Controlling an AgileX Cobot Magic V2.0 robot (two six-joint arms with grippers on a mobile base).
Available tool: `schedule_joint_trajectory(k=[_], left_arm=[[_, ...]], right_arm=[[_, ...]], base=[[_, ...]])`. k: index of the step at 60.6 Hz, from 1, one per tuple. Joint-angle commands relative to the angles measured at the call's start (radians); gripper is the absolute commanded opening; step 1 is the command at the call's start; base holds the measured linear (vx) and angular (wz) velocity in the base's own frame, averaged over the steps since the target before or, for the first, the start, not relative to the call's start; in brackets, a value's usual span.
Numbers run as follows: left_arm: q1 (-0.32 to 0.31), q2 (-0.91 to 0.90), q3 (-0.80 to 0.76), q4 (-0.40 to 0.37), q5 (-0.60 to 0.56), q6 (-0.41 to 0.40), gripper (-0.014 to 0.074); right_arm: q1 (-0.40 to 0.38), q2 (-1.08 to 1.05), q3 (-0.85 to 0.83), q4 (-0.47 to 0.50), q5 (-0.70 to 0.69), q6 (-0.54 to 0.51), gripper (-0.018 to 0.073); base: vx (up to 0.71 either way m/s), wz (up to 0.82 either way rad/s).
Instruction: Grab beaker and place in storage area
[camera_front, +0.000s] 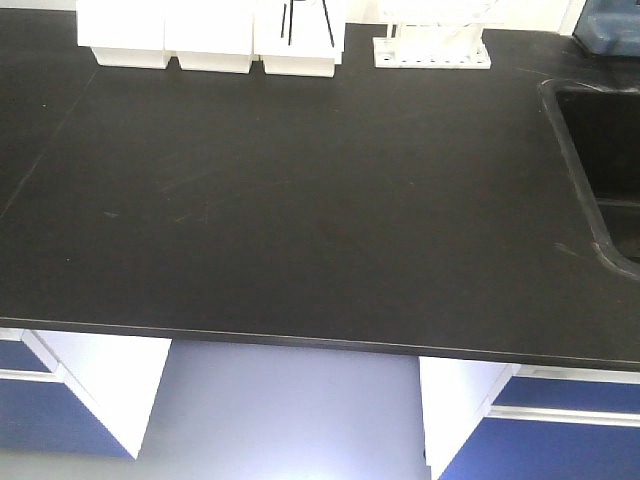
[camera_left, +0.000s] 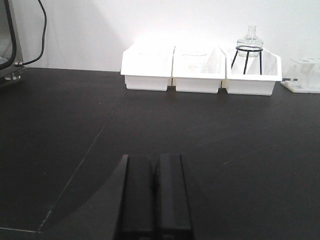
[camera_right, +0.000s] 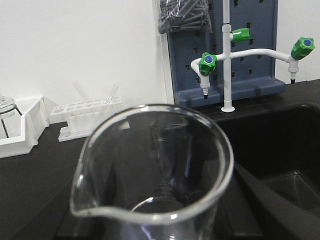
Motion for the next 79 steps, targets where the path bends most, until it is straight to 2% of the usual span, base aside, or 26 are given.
schedule_joint_trajectory(k=[1,51,79], left_arm=[[-0.008,-0.017,0.022,-0.006,-0.082,-0.006,-0.0008],[-0.008,-0.017,0.022,-0.006,-0.082,-0.006,-0.0008],[-0.008,-0.017,0.022,-0.006,-0.082,-0.006,-0.0008]], right_arm=[[-0.003,0.010,-0.027,-0.011,-0.082,-0.011,-0.0003],[-0.003,0.010,-0.027,-0.011,-0.082,-0.011,-0.0003],[-0.003,0.010,-0.027,-0.011,-0.082,-0.011,-0.0003]], base=[[0.00,0.00],[-0.09,-0.01],[-0.32,-0.61]])
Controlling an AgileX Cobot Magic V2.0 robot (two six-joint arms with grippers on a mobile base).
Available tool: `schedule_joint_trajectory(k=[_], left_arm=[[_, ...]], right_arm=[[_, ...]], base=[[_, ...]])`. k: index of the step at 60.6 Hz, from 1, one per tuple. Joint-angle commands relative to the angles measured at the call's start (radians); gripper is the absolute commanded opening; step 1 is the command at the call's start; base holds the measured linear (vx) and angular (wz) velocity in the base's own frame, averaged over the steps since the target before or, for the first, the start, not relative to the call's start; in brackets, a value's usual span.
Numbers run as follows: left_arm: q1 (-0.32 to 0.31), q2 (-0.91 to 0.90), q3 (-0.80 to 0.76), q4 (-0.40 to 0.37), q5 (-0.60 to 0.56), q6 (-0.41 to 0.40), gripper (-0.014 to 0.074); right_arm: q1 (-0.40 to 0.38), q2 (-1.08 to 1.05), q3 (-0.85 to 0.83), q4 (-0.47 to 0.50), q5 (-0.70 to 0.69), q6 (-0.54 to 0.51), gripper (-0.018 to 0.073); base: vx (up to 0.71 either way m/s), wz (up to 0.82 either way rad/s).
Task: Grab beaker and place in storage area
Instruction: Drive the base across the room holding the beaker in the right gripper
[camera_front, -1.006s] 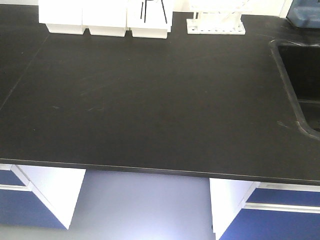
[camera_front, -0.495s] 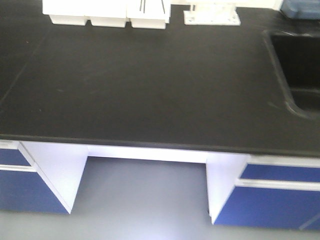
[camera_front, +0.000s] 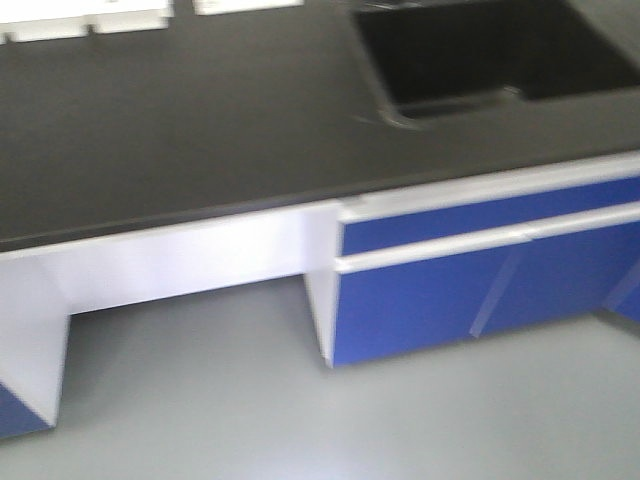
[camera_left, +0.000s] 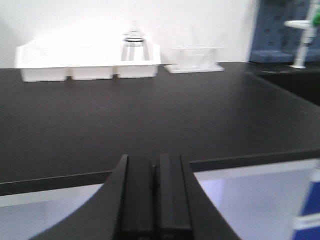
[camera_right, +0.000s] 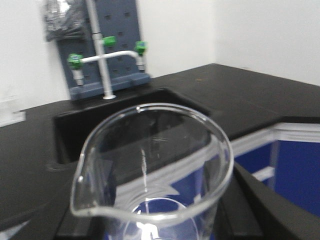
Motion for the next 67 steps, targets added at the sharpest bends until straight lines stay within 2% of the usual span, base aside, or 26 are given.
schedule_joint_trajectory(k=[1,34,67], left_arm=[[-0.008,-0.017,0.022,-0.006,-0.082,-0.006,-0.0008],[-0.008,-0.017,0.022,-0.006,-0.082,-0.006,-0.0008],[-0.008,-0.017,0.022,-0.006,-0.082,-0.006,-0.0008]], right_arm=[[-0.003,0.010,-0.029,-0.015,-0.082,-0.009,-0.0003],[-0.003,0.010,-0.029,-0.015,-0.082,-0.009,-0.0001],[-0.003,0.010,-0.029,-0.018,-0.082,-0.008,-0.0001]], base=[[-0.36,-0.72],[-0.32,-0.60],[-0.19,-0.67]])
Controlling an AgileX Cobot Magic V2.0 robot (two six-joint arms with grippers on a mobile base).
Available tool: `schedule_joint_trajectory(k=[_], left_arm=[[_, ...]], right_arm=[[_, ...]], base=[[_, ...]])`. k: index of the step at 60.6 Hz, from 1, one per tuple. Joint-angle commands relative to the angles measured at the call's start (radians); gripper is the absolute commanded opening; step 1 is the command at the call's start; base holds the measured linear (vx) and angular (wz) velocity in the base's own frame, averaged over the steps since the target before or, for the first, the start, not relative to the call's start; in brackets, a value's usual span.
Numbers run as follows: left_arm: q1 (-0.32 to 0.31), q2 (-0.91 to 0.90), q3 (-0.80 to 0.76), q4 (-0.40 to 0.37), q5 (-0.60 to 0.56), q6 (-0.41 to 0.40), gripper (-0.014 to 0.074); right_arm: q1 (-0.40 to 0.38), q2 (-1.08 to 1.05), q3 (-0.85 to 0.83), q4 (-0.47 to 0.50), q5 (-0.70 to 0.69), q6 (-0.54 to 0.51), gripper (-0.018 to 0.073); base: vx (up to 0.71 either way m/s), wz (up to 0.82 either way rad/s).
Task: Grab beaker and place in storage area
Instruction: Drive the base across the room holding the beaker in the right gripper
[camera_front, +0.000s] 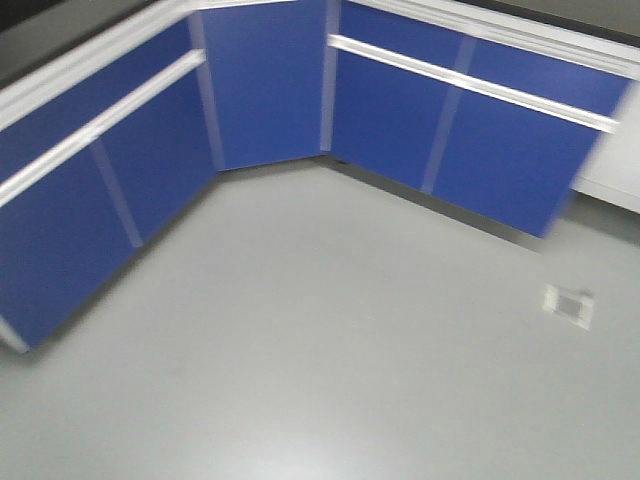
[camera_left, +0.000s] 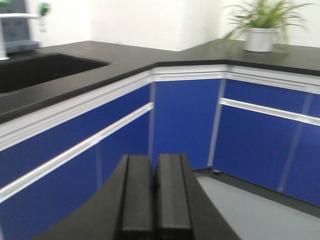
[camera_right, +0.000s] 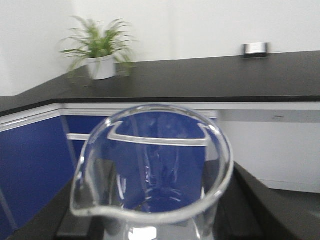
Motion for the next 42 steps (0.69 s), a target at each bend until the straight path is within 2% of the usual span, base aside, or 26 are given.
schedule_joint_trajectory(k=[1,23,42], left_arm=[[-0.008,-0.017,0.022,-0.006,-0.082,-0.006,-0.0008],[-0.008,-0.017,0.022,-0.006,-0.082,-0.006,-0.0008],[-0.008,-0.017,0.022,-0.006,-0.082,-0.006,-0.0008]], right_arm=[[-0.003,0.010,-0.029,-0.017,-0.082,-0.008,-0.0001],[-0.003,0.010,-0.029,-0.017,-0.080,-0.008,-0.0001],[-0.003,0.010,-0.029,-0.017,-0.080,-0.008,-0.0001]], base=[[-0.13,-0.80],[-0.07,-0.90],[0.07,-0.79]])
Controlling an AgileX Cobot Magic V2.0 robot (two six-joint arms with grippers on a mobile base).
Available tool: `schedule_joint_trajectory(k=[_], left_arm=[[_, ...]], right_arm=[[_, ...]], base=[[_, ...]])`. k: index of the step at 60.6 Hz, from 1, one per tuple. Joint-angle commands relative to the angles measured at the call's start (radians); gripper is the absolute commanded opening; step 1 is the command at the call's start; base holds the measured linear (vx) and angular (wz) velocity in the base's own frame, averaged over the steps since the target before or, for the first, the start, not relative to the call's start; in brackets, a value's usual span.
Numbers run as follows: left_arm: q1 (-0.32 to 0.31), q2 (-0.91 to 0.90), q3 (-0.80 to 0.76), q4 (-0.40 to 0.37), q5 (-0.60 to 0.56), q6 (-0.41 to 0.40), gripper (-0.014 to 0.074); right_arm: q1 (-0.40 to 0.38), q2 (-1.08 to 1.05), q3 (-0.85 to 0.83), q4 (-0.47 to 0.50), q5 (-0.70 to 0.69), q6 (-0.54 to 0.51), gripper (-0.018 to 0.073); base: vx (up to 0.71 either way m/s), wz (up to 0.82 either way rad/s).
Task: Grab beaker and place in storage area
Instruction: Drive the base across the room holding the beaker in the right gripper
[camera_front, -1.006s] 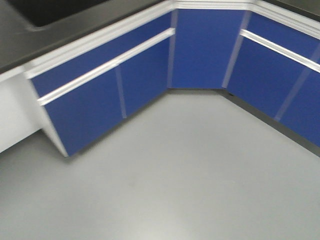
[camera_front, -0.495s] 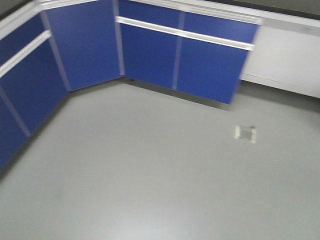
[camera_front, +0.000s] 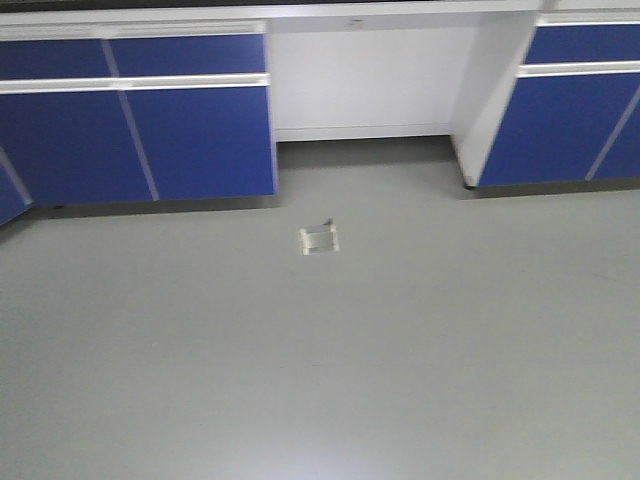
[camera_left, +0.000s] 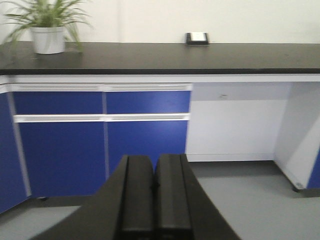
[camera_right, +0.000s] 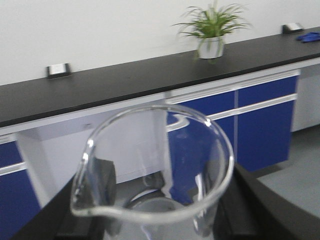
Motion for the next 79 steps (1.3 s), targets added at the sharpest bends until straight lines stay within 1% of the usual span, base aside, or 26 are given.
schedule_joint_trajectory(k=[1,27,79], left_arm=[[-0.008,-0.017,0.022,-0.006,-0.082,-0.006,-0.0008],[-0.008,-0.017,0.022,-0.006,-0.082,-0.006,-0.0008],[-0.008,-0.017,0.022,-0.006,-0.082,-0.006,-0.0008]], right_arm=[[-0.003,0.010,-0.029,-0.017,-0.083,-0.008,-0.0001],[-0.003,0.010,-0.029,-0.017,-0.083,-0.008,-0.0001],[-0.003,0.010,-0.029,-0.017,-0.083,-0.008,-0.0001]], base=[[0.17,-0.56],[0.27,-0.41],[0.47,-0.14]])
